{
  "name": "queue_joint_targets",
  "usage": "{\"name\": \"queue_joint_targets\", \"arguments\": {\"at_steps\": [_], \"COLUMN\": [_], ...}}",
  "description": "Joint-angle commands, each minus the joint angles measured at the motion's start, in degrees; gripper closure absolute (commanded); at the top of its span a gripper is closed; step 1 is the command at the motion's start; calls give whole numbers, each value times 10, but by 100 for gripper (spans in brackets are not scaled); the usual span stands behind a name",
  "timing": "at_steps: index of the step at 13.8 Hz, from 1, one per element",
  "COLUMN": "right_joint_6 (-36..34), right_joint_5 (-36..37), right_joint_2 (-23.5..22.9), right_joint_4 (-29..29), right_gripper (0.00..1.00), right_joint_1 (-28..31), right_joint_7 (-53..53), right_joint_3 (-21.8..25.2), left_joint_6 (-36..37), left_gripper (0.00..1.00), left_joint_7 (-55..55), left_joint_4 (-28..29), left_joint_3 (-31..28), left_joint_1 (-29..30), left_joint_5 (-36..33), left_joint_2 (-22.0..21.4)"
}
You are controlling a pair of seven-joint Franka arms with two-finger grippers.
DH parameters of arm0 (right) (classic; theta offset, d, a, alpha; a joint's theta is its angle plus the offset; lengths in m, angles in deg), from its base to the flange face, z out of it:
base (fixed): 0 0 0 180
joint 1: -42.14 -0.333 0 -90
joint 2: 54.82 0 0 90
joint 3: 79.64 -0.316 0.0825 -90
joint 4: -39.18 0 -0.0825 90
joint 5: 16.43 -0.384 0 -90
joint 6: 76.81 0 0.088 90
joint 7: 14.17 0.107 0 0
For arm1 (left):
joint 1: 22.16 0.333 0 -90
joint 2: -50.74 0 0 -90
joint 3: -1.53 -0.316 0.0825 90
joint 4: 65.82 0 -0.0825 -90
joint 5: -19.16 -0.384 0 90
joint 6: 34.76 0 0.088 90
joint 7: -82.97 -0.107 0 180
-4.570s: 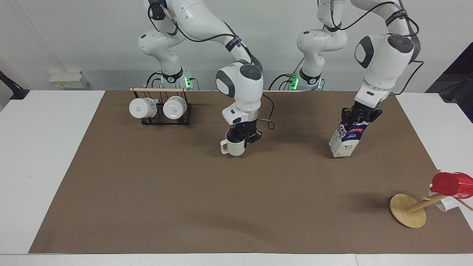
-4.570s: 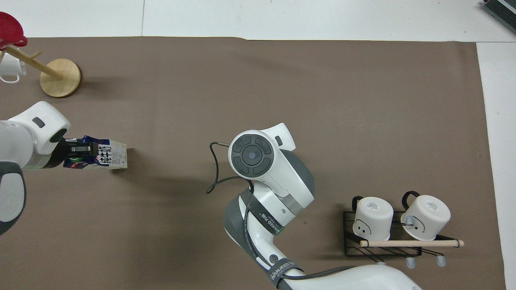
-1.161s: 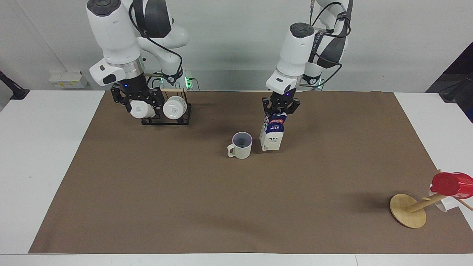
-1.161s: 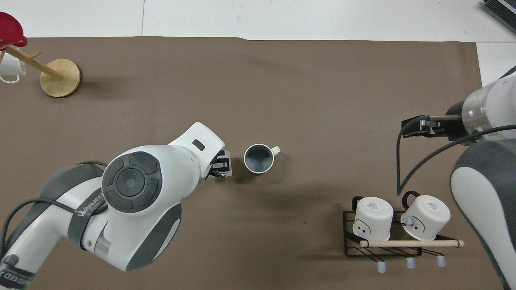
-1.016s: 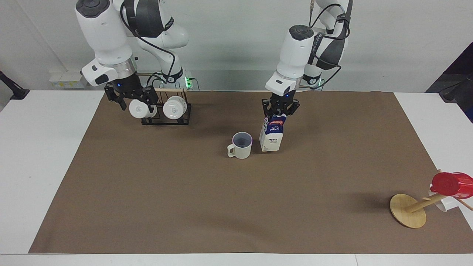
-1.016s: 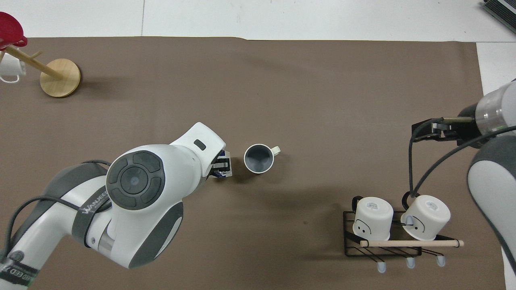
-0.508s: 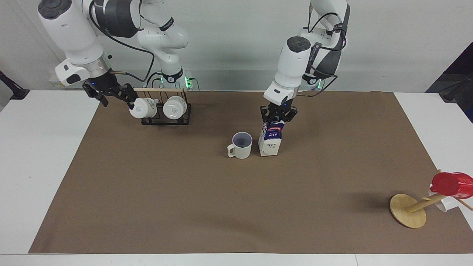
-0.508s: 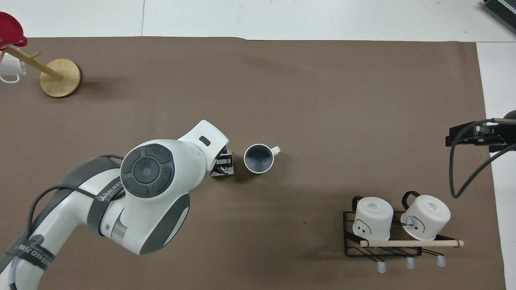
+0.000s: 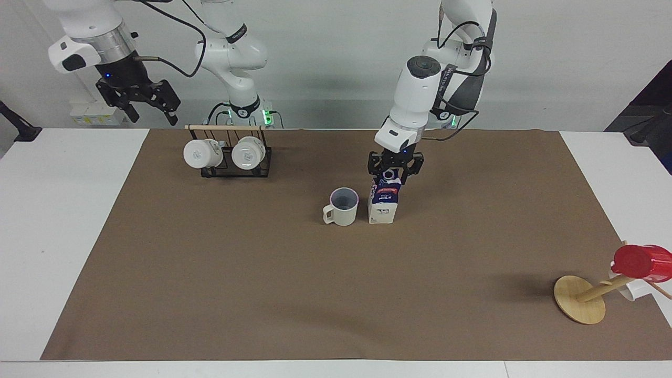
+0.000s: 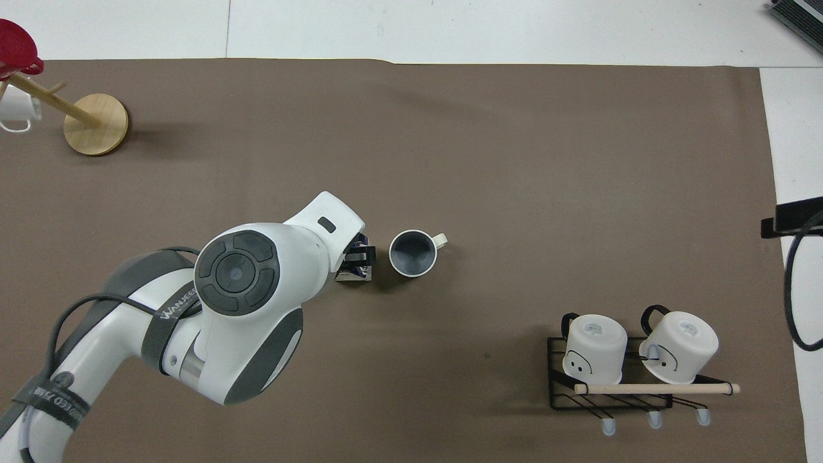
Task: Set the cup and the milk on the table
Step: 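Set the milk carton beside the mug while the right gripper withdraws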
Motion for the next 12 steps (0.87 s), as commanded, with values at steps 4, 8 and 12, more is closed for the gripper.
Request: {"name": "queue_joint_targets", "arguments": {"at_steps": [4, 8, 12], "right_joint_6": [-1, 7, 10], "right_joint_5": [-1, 26, 27], "right_joint_2": [9, 12, 13], "right_joint_4": [-6, -12, -18], "right_gripper": [0, 0, 0], "right_joint_1": [0, -10, -12], "right_joint_7": [-13, -16, -28], "right_joint_3": [-5, -10, -10], "left_joint_6": [98, 256, 342], "left_gripper": [0, 0, 0], "left_joint_7": [40, -31, -215], "left_joint_4": [-45, -122, -143], "left_joint_3": [-4, -18, -22], "left_joint_1": [-9, 19, 127], "left_joint_5": [-5, -5, -5], "left_joint_2": [-27, -63, -106]}}
